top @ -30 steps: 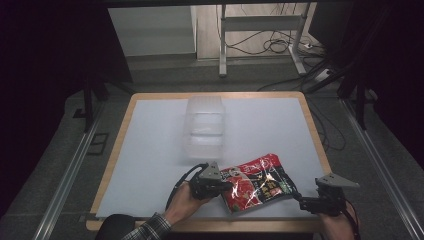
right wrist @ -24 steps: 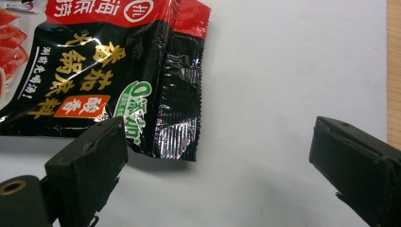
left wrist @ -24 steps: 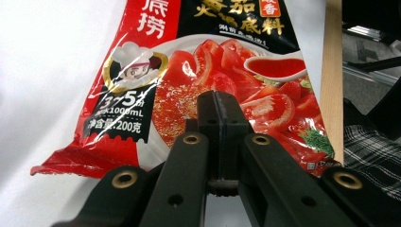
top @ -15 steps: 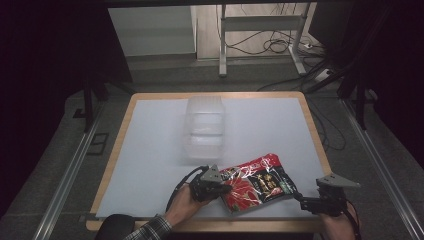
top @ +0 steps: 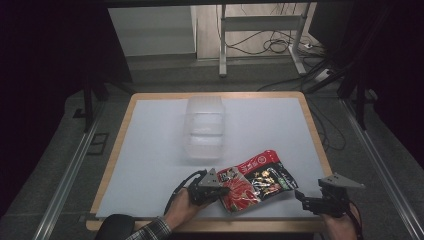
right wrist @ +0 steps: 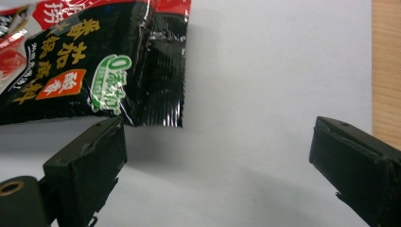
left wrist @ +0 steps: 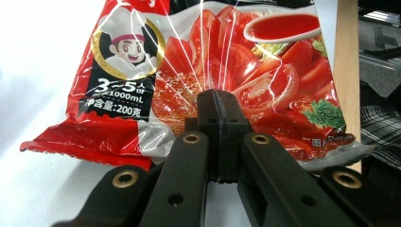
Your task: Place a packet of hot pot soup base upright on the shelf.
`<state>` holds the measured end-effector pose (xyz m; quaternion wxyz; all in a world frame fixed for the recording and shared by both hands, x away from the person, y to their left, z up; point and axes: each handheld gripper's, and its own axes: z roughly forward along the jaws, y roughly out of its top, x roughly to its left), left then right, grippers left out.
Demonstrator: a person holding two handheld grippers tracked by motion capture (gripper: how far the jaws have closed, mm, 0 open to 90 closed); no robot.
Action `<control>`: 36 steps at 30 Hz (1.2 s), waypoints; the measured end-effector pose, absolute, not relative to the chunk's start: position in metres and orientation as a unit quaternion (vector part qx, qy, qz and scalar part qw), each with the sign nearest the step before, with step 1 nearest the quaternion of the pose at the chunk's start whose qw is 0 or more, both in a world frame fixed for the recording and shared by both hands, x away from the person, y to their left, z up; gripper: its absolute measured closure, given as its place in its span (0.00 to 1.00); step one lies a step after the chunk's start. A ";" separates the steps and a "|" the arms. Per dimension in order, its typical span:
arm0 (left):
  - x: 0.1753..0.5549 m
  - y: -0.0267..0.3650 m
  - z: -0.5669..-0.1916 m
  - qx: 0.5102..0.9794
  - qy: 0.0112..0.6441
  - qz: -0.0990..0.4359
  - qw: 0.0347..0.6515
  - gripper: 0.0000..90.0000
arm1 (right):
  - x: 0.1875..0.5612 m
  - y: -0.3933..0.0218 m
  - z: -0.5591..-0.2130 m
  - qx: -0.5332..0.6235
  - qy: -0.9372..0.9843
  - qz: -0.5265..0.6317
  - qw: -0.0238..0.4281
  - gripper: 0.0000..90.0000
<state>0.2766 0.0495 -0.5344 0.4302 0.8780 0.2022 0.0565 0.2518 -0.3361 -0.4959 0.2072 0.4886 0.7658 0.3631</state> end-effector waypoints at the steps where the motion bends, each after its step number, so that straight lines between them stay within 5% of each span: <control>1: 0.277 0.050 -0.535 0.878 0.201 0.057 0.430 1.00 | 0.251 -0.336 -0.496 0.489 0.766 0.363 0.207 0.05; 19: 0.270 0.062 -0.537 0.880 0.210 0.047 0.424 1.00 | 0.245 -0.316 -0.486 0.449 0.779 0.392 0.194 0.00; 36: 0.271 0.064 -0.538 0.881 0.207 0.042 0.424 1.00 | 0.244 -0.270 -0.465 0.394 0.788 0.456 0.126 0.01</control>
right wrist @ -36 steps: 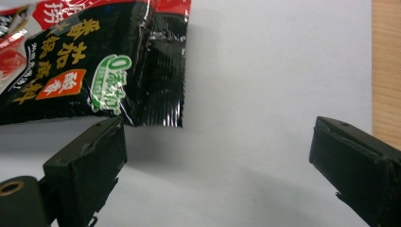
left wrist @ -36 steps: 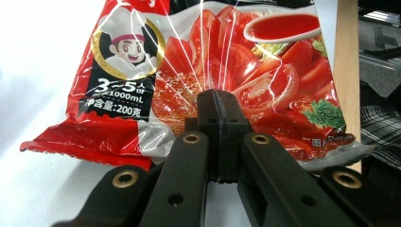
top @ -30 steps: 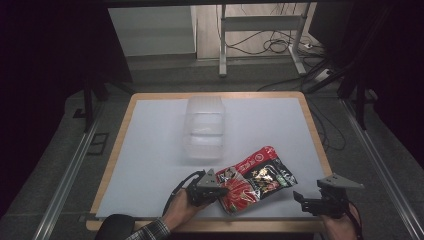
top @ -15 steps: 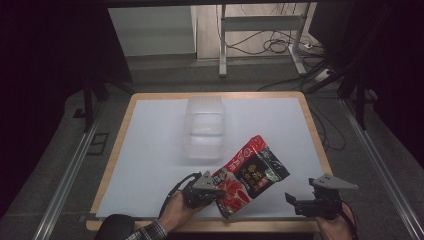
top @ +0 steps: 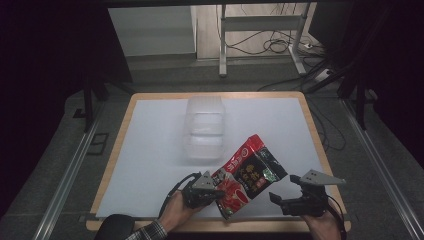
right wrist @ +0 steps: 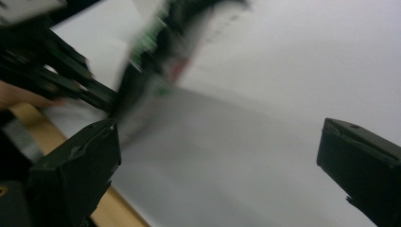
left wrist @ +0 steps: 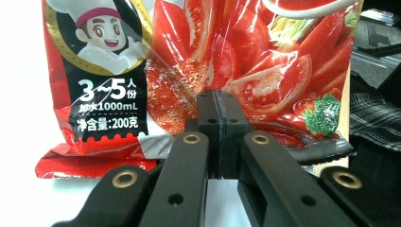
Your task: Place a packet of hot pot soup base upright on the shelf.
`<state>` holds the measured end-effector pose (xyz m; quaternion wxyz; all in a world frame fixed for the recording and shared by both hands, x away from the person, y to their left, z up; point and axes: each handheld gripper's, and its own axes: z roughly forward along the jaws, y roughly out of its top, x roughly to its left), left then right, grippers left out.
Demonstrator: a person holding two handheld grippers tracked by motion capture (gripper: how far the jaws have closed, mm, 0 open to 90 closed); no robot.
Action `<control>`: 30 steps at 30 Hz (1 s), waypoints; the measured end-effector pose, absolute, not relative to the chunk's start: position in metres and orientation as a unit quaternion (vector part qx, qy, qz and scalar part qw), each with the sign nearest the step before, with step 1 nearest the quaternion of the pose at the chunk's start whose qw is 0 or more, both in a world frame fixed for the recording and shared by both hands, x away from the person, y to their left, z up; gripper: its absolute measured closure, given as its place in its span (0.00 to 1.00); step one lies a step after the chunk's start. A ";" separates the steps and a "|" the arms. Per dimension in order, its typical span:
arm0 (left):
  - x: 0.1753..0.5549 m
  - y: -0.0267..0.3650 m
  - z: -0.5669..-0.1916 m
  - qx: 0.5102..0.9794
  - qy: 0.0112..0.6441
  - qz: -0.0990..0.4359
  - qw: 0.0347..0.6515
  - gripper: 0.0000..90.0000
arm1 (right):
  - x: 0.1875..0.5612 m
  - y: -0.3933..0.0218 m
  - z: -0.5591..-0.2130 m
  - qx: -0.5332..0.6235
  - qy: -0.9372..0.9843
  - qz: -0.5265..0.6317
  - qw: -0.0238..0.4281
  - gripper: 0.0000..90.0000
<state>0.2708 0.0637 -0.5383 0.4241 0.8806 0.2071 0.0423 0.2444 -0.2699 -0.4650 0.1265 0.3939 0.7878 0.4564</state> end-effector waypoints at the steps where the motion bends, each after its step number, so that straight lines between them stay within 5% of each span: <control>1: 0.271 0.064 -0.538 0.881 0.207 0.042 0.424 1.00 | 0.245 -0.267 -0.463 0.393 0.786 0.461 0.120 0.01; 13: 0.270 0.063 -0.538 0.880 0.209 0.045 0.423 1.00 | 0.262 -0.232 -0.447 0.399 0.795 0.450 0.082 0.05; 16: 0.270 0.063 -0.538 0.881 0.207 0.046 0.423 1.00 | 0.270 -0.222 -0.445 0.396 0.801 0.440 0.088 0.15; 26: 0.270 0.064 -0.538 0.881 0.201 0.048 0.425 1.00 | 0.290 -0.215 -0.444 0.417 0.774 0.470 0.081 0.72; 30: 0.269 0.064 -0.536 0.883 0.198 0.053 0.423 1.00 | 0.290 -0.214 -0.444 0.422 0.765 0.479 0.081 0.78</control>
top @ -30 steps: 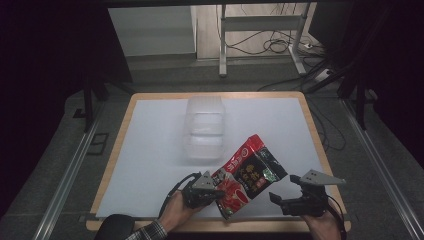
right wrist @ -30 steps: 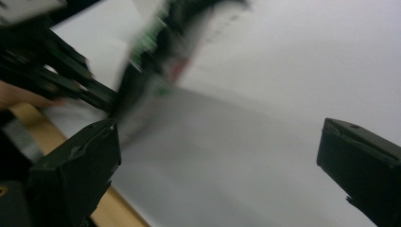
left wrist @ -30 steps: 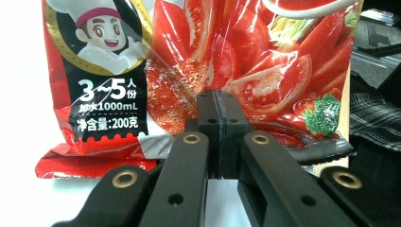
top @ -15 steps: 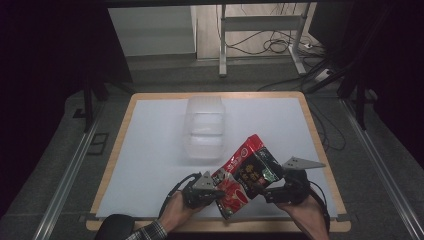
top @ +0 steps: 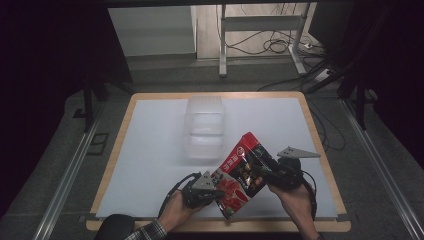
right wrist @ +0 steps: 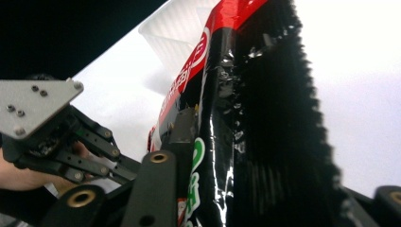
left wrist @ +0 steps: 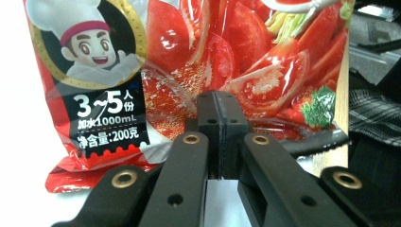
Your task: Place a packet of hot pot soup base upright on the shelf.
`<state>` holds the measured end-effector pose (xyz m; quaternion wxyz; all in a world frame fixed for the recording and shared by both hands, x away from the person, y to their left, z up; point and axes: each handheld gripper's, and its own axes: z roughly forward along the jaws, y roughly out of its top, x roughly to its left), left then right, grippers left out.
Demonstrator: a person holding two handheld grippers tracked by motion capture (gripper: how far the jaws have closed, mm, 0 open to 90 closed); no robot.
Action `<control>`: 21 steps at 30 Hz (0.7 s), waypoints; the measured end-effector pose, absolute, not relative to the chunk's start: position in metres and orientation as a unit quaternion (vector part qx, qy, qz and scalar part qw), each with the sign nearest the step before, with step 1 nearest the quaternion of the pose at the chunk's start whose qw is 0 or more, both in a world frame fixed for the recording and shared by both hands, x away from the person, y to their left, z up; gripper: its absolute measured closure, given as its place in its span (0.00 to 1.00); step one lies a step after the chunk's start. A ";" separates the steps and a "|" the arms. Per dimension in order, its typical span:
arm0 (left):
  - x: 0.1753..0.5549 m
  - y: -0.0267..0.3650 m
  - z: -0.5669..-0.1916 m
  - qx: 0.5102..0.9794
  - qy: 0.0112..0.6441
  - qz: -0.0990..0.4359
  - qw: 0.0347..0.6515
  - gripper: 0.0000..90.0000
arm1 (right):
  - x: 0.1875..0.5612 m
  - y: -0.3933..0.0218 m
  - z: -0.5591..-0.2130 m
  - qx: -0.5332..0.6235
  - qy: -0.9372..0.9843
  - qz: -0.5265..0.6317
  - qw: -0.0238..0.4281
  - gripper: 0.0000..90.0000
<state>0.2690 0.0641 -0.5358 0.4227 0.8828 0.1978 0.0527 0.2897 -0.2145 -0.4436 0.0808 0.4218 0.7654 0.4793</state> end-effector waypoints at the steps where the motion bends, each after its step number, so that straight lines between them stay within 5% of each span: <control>1: 0.266 0.064 -0.534 0.882 0.199 0.059 0.424 0.92 | 0.290 -0.213 -0.442 0.426 0.761 0.482 0.080 0.79; 14: 0.263 0.079 -0.522 0.866 0.229 0.078 0.438 0.37 | 0.292 -0.212 -0.411 0.421 0.763 0.480 0.106 0.80; 21: 0.261 0.083 -0.522 0.859 0.244 0.063 0.446 0.19 | 0.293 -0.220 -0.394 0.420 0.761 0.476 0.131 0.80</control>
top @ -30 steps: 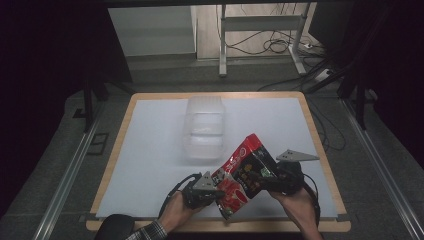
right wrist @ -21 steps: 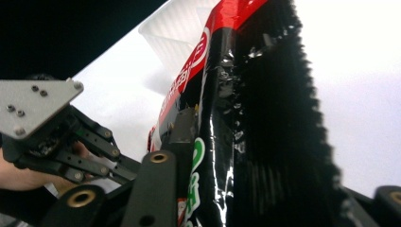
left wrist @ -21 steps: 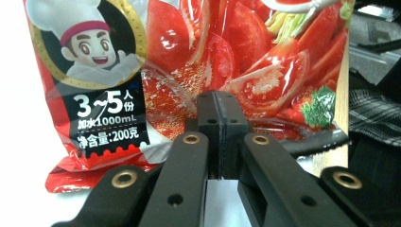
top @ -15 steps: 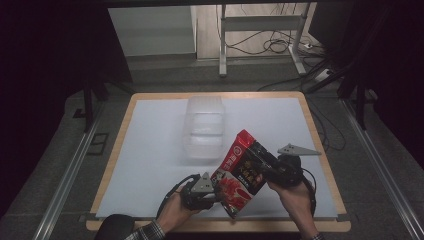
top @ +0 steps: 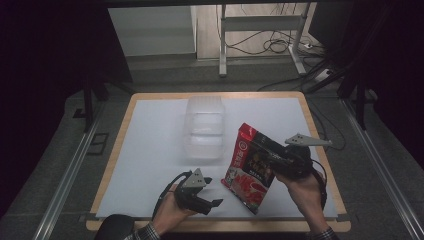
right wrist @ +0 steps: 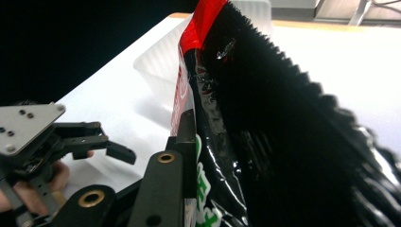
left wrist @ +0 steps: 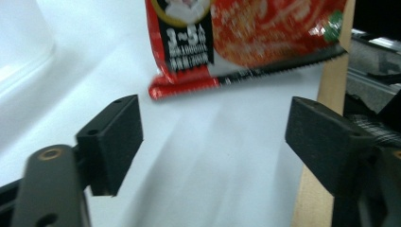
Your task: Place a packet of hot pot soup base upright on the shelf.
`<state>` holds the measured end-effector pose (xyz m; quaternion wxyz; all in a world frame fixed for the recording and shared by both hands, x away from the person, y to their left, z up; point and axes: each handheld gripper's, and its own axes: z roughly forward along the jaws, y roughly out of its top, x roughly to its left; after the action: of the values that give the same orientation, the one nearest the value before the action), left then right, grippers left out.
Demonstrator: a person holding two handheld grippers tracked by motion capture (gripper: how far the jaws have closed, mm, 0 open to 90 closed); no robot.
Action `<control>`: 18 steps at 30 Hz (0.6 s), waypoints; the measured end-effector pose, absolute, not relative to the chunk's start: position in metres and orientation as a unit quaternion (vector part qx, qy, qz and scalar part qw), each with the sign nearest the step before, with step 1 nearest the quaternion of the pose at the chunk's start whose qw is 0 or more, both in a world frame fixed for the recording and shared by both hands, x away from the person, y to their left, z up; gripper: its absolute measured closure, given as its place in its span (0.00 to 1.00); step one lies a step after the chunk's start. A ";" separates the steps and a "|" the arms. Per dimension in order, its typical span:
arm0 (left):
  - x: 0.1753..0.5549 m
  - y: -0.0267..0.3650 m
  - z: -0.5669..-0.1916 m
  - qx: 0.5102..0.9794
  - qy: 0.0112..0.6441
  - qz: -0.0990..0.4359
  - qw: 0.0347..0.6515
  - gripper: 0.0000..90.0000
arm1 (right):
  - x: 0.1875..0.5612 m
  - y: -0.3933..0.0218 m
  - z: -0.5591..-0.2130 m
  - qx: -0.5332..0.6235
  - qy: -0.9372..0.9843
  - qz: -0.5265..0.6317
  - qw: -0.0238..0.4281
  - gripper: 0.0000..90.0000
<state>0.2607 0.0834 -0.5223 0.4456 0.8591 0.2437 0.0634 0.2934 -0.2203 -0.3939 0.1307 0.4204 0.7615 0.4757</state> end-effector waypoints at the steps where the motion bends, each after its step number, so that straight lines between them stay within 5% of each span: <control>1: 0.260 0.084 -0.522 0.858 0.245 0.064 0.447 0.17 | 0.294 -0.222 -0.392 0.422 0.760 0.477 0.133 0.80; 18: 0.253 0.091 -0.524 0.874 0.245 0.075 0.413 0.02 | 0.325 -0.240 -0.365 0.428 0.744 0.483 0.172 0.80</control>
<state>0.2529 0.0908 -0.5245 0.4132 0.8739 0.2450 0.0754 0.3253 -0.2395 -0.3650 0.1722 0.4279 0.7440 0.4834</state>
